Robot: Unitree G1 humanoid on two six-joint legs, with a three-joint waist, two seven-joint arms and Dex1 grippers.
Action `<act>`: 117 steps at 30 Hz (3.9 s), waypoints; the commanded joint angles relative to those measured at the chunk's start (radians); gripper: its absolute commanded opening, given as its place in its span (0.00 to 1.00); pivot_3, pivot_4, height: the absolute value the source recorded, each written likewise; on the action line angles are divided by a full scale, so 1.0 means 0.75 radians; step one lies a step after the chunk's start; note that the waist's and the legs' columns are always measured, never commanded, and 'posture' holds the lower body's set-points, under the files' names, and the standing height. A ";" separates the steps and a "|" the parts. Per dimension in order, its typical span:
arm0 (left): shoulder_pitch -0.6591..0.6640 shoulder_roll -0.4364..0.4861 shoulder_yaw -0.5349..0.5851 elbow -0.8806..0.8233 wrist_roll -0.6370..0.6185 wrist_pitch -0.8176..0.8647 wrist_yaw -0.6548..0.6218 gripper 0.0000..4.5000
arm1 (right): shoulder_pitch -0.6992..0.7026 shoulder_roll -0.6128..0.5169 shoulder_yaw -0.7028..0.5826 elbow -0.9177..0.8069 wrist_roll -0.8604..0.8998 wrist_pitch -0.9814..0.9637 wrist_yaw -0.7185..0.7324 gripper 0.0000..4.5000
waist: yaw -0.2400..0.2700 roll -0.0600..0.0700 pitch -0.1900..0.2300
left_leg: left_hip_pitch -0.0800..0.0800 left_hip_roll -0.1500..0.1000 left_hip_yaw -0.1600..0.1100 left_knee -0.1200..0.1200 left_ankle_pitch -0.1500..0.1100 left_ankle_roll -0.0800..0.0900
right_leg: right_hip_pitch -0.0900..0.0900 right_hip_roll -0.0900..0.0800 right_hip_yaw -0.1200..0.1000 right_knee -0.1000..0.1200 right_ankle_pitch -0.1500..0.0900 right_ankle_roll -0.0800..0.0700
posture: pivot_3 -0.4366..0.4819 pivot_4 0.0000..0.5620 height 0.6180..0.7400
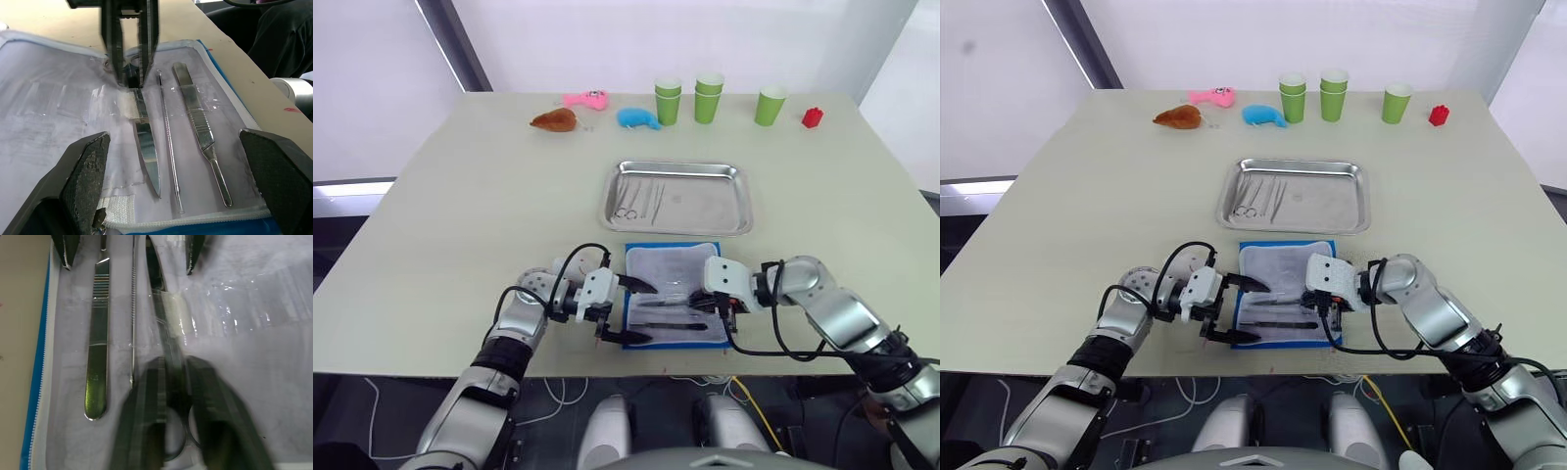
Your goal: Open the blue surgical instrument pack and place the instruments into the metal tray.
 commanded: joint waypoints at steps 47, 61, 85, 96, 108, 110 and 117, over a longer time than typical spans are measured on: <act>0.117 -0.105 -0.072 0.105 0.148 0.035 0.099 1.00 | -0.291 -0.293 0.168 -0.405 -0.135 0.488 0.179 0.04 | 0.035 0.016 -0.005 | -0.009 -0.004 -0.001 -0.002 0.000 0.000 | -0.009 -0.007 0.000 -0.005 0.000 0.000 | 0.48 0.27 1.00; 0.109 -0.100 -0.097 0.103 0.165 0.068 0.077 1.00 | -0.177 -0.540 -0.027 -0.439 -0.051 0.419 0.218 0.04 | 0.034 0.020 -0.007 | -0.018 -0.005 0.000 -0.002 0.000 0.000 | -0.016 -0.007 0.000 -0.007 0.000 0.000 | 0.48 0.27 1.00; 0.115 -0.113 -0.109 0.086 0.201 0.137 0.123 1.00 | -0.359 0.274 -0.570 0.029 0.201 0.808 -0.582 0.04 | 0.036 0.030 -0.014 | -0.021 -0.012 -0.003 -0.001 0.000 0.000 | -0.015 -0.009 0.001 -0.005 0.000 0.000 | 0.48 0.27 1.00; 0.155 -0.100 -0.106 0.018 0.193 0.173 0.139 1.00 | -0.519 0.504 -0.496 0.463 0.085 0.638 -0.870 0.04 | 0.025 0.032 -0.016 | -0.023 -0.021 -0.006 -0.002 0.000 0.001 | -0.014 -0.015 0.002 -0.005 -0.001 0.003 | 0.48 0.27 1.00; 0.201 -0.102 -0.096 -0.057 0.171 0.215 0.184 1.00 | -0.718 0.643 -0.497 0.965 0.041 0.447 -0.945 0.04 | 0.002 0.032 -0.016 | -0.024 -0.024 -0.006 -0.003 0.000 0.001 | -0.013 -0.019 0.002 -0.005 -0.001 0.013 | 0.48 0.27 1.00; 0.205 -0.101 -0.097 -0.063 0.172 0.217 0.187 1.00 | -0.740 0.654 -0.509 1.029 0.041 0.425 -0.951 0.04 | 0.001 0.032 -0.016 | -0.024 -0.025 -0.006 -0.003 0.000 0.001 | -0.013 -0.019 0.002 -0.005 -0.001 0.013 | 0.48 0.27 1.00; 0.210 -0.104 -0.095 -0.068 0.176 0.201 0.213 1.00 | -0.814 0.677 -0.561 1.230 0.040 0.374 -0.970 0.04 | 0.001 0.032 -0.016 | -0.024 -0.025 -0.006 -0.003 0.000 0.002 | -0.012 -0.020 0.002 -0.005 -0.001 0.014 | 0.48 0.27 1.00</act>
